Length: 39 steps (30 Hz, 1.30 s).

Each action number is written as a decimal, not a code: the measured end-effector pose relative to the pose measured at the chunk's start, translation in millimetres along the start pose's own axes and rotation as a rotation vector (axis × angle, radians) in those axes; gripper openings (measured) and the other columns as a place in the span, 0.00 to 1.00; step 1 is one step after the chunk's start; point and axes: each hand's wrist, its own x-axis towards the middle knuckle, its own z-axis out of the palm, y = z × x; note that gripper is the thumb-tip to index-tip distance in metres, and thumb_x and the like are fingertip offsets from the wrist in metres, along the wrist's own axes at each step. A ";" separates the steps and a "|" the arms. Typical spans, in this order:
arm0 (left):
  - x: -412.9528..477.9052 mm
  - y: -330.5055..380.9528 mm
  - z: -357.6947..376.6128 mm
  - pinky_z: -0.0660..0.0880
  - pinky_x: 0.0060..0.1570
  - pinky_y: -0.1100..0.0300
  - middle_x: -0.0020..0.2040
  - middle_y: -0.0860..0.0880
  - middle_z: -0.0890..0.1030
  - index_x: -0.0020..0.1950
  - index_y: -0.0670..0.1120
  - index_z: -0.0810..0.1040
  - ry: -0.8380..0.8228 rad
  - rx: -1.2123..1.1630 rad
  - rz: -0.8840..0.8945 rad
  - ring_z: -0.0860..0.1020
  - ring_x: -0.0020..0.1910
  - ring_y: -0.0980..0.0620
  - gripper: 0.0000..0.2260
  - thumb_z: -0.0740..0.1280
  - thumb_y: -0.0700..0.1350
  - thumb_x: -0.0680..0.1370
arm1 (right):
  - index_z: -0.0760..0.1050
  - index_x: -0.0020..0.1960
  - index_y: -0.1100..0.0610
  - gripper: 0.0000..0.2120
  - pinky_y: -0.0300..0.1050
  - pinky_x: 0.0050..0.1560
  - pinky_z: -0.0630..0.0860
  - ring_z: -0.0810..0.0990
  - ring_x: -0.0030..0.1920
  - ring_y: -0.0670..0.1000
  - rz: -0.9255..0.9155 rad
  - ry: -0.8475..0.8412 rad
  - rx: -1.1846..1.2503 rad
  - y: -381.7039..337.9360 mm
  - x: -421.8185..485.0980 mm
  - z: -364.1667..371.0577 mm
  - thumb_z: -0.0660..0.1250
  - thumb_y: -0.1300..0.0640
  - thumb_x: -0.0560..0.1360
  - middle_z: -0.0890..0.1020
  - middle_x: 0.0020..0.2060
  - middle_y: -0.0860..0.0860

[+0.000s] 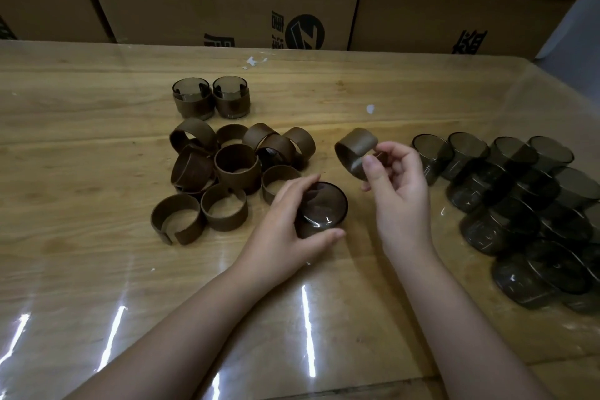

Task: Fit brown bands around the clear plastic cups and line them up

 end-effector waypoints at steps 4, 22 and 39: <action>-2.6 0.5 -1.1 0.64 0.67 0.68 0.67 0.57 0.69 0.69 0.61 0.58 -0.041 -0.065 -0.027 0.66 0.67 0.69 0.36 0.77 0.51 0.69 | 0.71 0.49 0.46 0.07 0.36 0.42 0.76 0.77 0.40 0.37 -0.016 0.013 -0.058 -1.5 -3.3 -2.5 0.59 0.57 0.82 0.79 0.38 0.36; -9.1 10.4 -3.5 0.71 0.42 0.70 0.44 0.50 0.76 0.58 0.51 0.71 0.336 -0.072 0.203 0.74 0.41 0.57 0.14 0.65 0.49 0.73 | 0.71 0.51 0.40 0.05 0.32 0.43 0.73 0.78 0.45 0.40 -0.231 -0.345 -0.221 -3.4 -19.6 3.8 0.62 0.44 0.75 0.79 0.43 0.38; -4.9 6.8 -1.7 0.70 0.41 0.73 0.46 0.49 0.74 0.49 0.48 0.79 0.309 -0.011 0.100 0.73 0.45 0.61 0.10 0.62 0.51 0.75 | 0.77 0.45 0.47 0.07 0.40 0.55 0.73 0.77 0.53 0.46 0.000 -0.400 -0.226 1.1 -11.3 3.2 0.67 0.45 0.72 0.78 0.46 0.44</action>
